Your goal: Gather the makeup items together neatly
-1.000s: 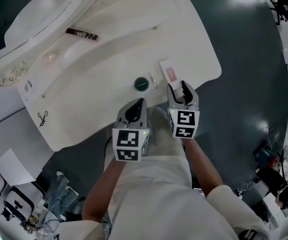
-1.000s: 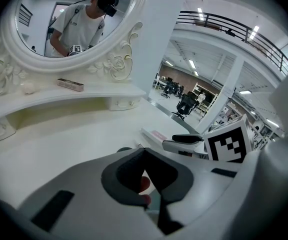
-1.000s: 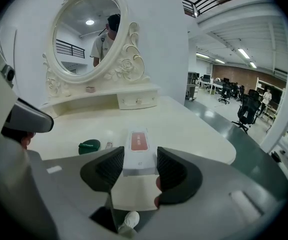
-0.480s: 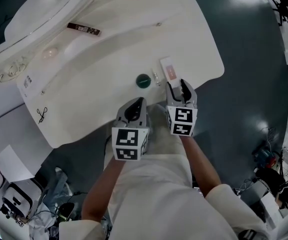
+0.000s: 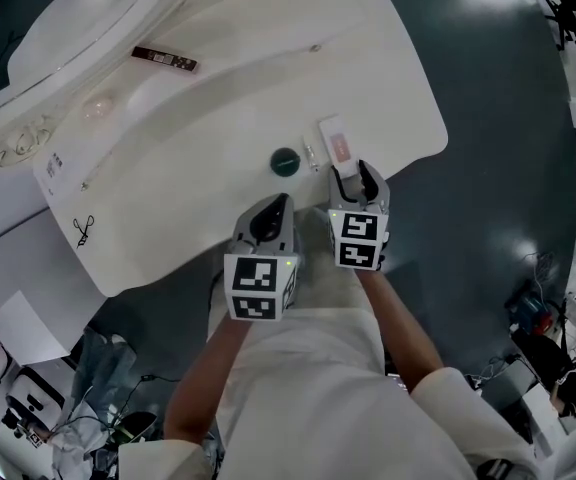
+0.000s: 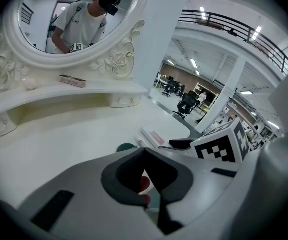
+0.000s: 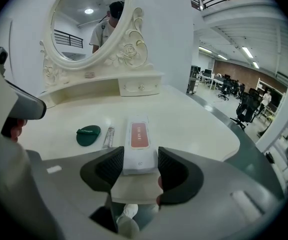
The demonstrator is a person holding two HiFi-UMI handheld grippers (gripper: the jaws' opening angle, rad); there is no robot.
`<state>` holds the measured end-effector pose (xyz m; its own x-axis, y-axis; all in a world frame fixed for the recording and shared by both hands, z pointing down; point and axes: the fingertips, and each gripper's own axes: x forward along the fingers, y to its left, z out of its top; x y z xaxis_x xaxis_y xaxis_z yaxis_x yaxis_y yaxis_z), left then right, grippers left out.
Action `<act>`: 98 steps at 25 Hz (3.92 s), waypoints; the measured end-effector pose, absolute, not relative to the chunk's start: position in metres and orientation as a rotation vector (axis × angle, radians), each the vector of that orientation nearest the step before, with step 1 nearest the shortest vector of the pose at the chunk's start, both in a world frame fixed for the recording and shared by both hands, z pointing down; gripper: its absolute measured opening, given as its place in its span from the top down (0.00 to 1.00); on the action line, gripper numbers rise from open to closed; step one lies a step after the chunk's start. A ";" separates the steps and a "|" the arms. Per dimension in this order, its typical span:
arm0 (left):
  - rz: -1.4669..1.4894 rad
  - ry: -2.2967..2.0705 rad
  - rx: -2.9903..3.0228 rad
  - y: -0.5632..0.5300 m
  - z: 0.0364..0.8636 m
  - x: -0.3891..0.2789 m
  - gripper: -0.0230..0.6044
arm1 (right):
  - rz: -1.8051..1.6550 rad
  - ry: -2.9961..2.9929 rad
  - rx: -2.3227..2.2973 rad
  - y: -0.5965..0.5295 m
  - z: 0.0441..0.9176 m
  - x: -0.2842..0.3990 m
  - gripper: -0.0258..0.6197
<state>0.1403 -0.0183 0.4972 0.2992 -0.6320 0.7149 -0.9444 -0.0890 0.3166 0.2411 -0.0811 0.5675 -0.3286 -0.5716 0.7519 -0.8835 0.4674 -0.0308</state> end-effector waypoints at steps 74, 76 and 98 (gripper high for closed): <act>0.140 -1.938 1.294 0.125 0.423 -0.053 0.97 | 0.245 -2.483 0.122 0.057 0.423 -0.027 0.96; 0.128 -1.955 1.267 0.133 0.423 -0.060 0.97 | 0.238 -2.484 0.085 0.066 0.422 -0.035 0.96; 0.020 -2.061 1.069 0.208 0.427 -0.138 0.97 | 0.092 -2.485 -0.170 0.130 0.419 -0.140 0.96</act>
<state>-0.1380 0.2083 0.4269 -0.3258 -0.6815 0.6553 -0.6942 0.6430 0.3236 -0.1400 0.1302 0.4191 -0.7883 0.1449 0.5979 0.1001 0.9891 -0.1078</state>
